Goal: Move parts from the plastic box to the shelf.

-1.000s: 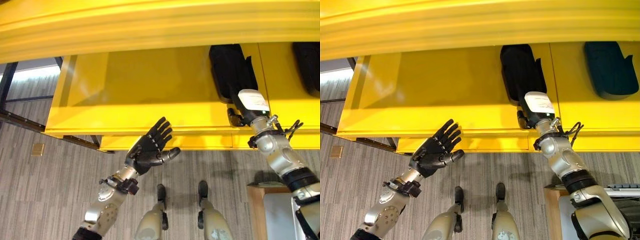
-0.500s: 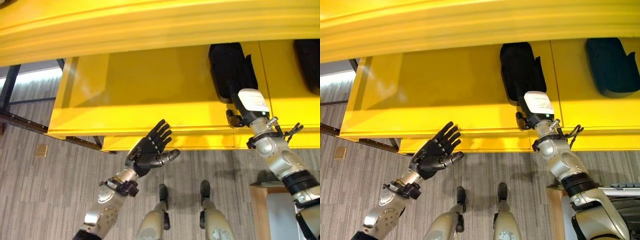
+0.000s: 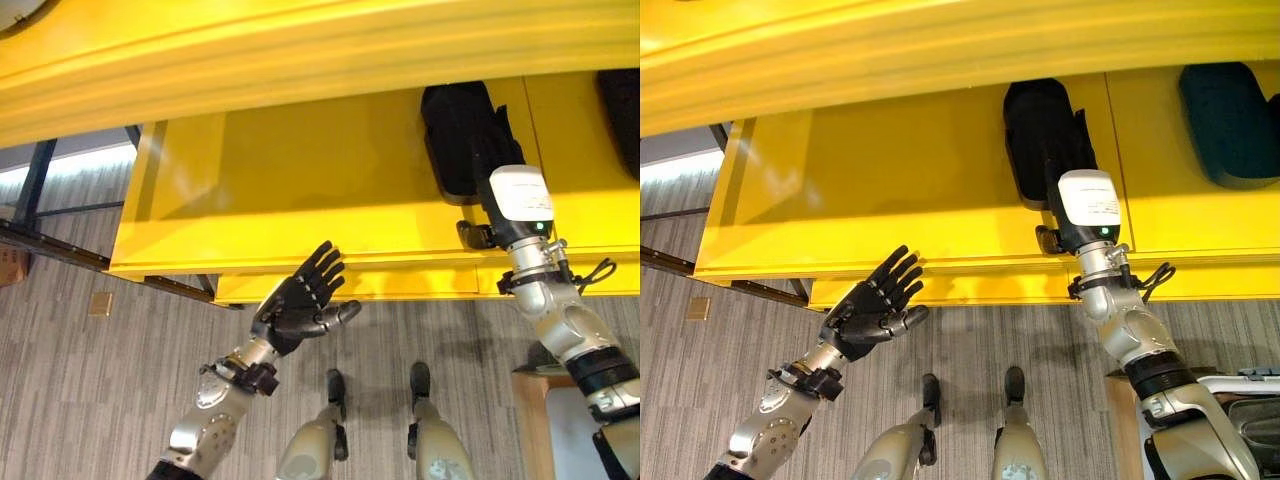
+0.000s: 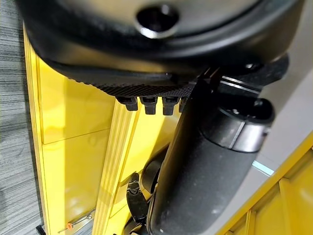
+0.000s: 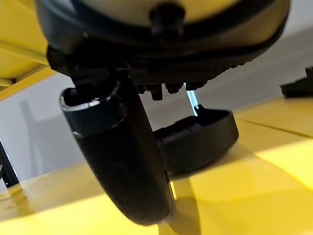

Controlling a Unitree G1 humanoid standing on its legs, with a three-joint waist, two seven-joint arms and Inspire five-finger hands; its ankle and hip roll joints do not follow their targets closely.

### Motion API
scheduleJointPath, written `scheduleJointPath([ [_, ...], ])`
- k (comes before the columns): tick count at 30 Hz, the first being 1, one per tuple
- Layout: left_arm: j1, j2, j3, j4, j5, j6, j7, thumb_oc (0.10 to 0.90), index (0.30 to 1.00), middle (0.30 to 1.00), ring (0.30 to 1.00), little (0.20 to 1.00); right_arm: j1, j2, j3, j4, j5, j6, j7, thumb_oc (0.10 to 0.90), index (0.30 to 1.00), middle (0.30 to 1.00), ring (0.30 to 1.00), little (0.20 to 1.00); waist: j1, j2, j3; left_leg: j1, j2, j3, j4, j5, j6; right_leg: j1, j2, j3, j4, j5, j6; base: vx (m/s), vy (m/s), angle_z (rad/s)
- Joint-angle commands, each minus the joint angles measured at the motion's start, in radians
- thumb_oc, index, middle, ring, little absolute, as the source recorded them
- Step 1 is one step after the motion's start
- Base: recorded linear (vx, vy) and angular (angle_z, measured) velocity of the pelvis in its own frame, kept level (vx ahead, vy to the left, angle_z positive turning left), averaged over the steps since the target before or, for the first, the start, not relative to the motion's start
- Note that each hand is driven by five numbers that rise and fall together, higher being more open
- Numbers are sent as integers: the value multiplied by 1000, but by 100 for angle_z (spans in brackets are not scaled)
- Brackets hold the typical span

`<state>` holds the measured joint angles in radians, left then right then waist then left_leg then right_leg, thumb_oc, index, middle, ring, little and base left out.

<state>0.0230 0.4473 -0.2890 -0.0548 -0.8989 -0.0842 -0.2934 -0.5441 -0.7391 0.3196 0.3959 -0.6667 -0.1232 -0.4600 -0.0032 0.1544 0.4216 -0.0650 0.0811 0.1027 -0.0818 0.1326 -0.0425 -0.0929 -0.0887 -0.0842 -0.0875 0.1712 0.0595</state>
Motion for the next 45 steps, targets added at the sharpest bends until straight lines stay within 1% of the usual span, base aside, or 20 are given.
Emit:
scheduleJointPath([
  [1, 12, -36, -17, -114, -46, -103, -49, 900, 1000, 1000, 1000, 1000, -51, -35, -34, -85, -21, -91, -110, 900, 1000, 1000, 1000, 1000, -4, -28, -97, 17, -9, -13, 55, -70, -9, -12, -9, -2, 140, -157, -16, 0, 0, 0],
  [4, 14, -38, -20, -112, -48, -108, -49, 900, 1000, 1000, 1000, 1000, -44, -32, -37, -109, -18, -140, -128, 900, 1000, 1000, 1000, 1000, -7, -26, -99, 18, -10, -12, 56, -70, -9, -12, -10, -1, 140, -158, -17, 0, 0, 0],
  [8, 22, -42, -21, -122, -47, -106, -45, 900, 1000, 1000, 1000, 1000, -31, -17, -47, -160, -12, -190, -154, 900, 1000, 1000, 1000, 1000, -10, -23, -102, 23, -10, -11, 54, -71, -9, -9, -12, -1, 140, -159, -17, 0, 0, 0],
  [10, 26, -44, -21, -123, -48, -106, -45, 900, 1000, 1000, 1000, 1000, -21, -8, -57, -186, -15, -201, -167, 900, 1000, 1000, 1000, 1000, -12, -21, -105, 26, -10, -10, 55, -72, -9, -6, -13, 0, 141, -160, -17, 40, 39, 0],
  [11, 32, -48, -22, -133, -49, -105, -35, 900, 1000, 1000, 1000, 1000, 2, 9, -78, -224, -8, -191, -200, 900, 1000, 1000, 1000, 1000, -18, -18, -109, 30, -11, -8, 56, -73, -8, -4, -14, 2, 143, -162, -17, 42, 44, -2],
  [12, 32, -49, -22, -135, -48, -105, -33, 900, 1000, 1000, 1000, 1000, 7, 13, -83, -227, -9, -188, -210, 900, 1000, 1000, 1000, 1000, -18, -17, -109, 31, -11, -7, 55, -73, -8, -3, -14, 3, 143, -162, -18, 44, 48, -3],
  [15, 33, -51, -28, -141, -54, -105, -18, 900, 1000, 1000, 1000, 1000, 28, 28, -115, -241, -76, -130, -297, 900, 1000, 1000, 1000, 1000, -24, -12, -115, 36, -13, -6, 54, -76, -8, 0, -15, 4, 143, -165, -17, 16, 24, 1],
  [16, 32, -52, -33, -143, -53, -110, -11, 900, 1000, 1000, 1000, 1000, 35, 34, -126, -241, -64, -102, -324, 900, 1000, 1000, 1000, 1000, -26, -9, -116, 37, -13, -5, 55, -77, -8, 1, -16, 5, 145, -166, -17, 19, 34, 2],
  [18, 37, -56, -42, -144, -55, -117, -5, 900, 1000, 1000, 1000, 1000, 51, 45, -144, -237, -33, -77, -354, 900, 1000, 1000, 1000, 1000, -30, -6, -119, 42, -13, -5, 53, -77, -7, 5, -15, 6, 142, -167, -17, 12, 17, 1],
  [21, 49, -58, -57, -143, -58, -138, 4, 900, 1000, 1000, 1000, 1000, 79, 66, -189, -227, 23, -66, -383, 900, 1000, 1000, 1000, 1000, -35, 2, -124, 49, -13, -3, 53, -80, -7, 13, -16, 9, 139, -169, -18, 32, 37, -2],
  [27, 60, -65, -68, -137, -68, -160, 0, 900, 1000, 1000, 1000, 1000, 101, 83, -222, -224, 64, -62, -359, 900, 1000, 1000, 1000, 1000, -42, 15, -127, 58, -16, 2, 47, -78, -6, 20, -19, 12, 134, -169, -19, 7, 35, -5],
  [29, 67, -67, -68, -135, -71, -165, -6, 900, 1000, 1000, 1000, 1000, 116, 88, -228, -222, 104, -56, -354, 900, 1000, 1000, 1000, 1000, -44, 16, -131, 62, -16, 4, 48, -78, -7, 24, -21, 12, 132, -168, -19, 11, 17, -6],
  [37, 83, -79, -76, -131, -64, -181, -8, 900, 1000, 1000, 1000, 1000, 144, 112, -230, -225, 133, -87, -333, 900, 1000, 1000, 1000, 1000, -48, 16, -147, 77, -14, 8, 38, -76, -8, 41, -18, 14, 120, -166, -21, 0, 0, 0],
  [39, 89, -80, -73, -131, -66, -183, -9, 900, 1000, 1000, 1000, 1000, 156, 116, -232, -234, 141, -92, -325, 900, 1000, 1000, 1000, 1000, -49, 14, -151, 79, -13, 9, 37, -76, -8, 44, -18, 15, 117, -166, -20, 0, 0, 0],
  [41, 97, -87, -71, -125, -56, -191, -19, 900, 1000, 1000, 1000, 1000, 180, 136, -224, -241, 156, -91, -332, 900, 1000, 1000, 1000, 1000, -50, 8, -162, 86, -13, 10, 37, -78, -8, 54, -15, 17, 112, -165, -22, -14, 38, 1],
  [43, 107, -90, -68, -124, -54, -195, -25, 900, 1000, 1000, 1000, 1000, 214, 151, -230, -251, 178, -106, -329, 900, 1000, 1000, 1000, 1000, -54, 1, -172, 91, -13, 13, 39, -82, -7, 62, -14, 18, 106, -164, -20, -16, 52, 0],
  [45, 127, -102, -62, -117, -33, -207, -42, 900, 1000, 1000, 1000, 1000, 292, 187, -230, -284, 175, -127, -340, 900, 1000, 1000, 1000, 1000, -61, -15, -192, 101, -13, 23, 40, -89, -4, 75, -14, 24, 92, -156, -17, -28, 103, 4],
])
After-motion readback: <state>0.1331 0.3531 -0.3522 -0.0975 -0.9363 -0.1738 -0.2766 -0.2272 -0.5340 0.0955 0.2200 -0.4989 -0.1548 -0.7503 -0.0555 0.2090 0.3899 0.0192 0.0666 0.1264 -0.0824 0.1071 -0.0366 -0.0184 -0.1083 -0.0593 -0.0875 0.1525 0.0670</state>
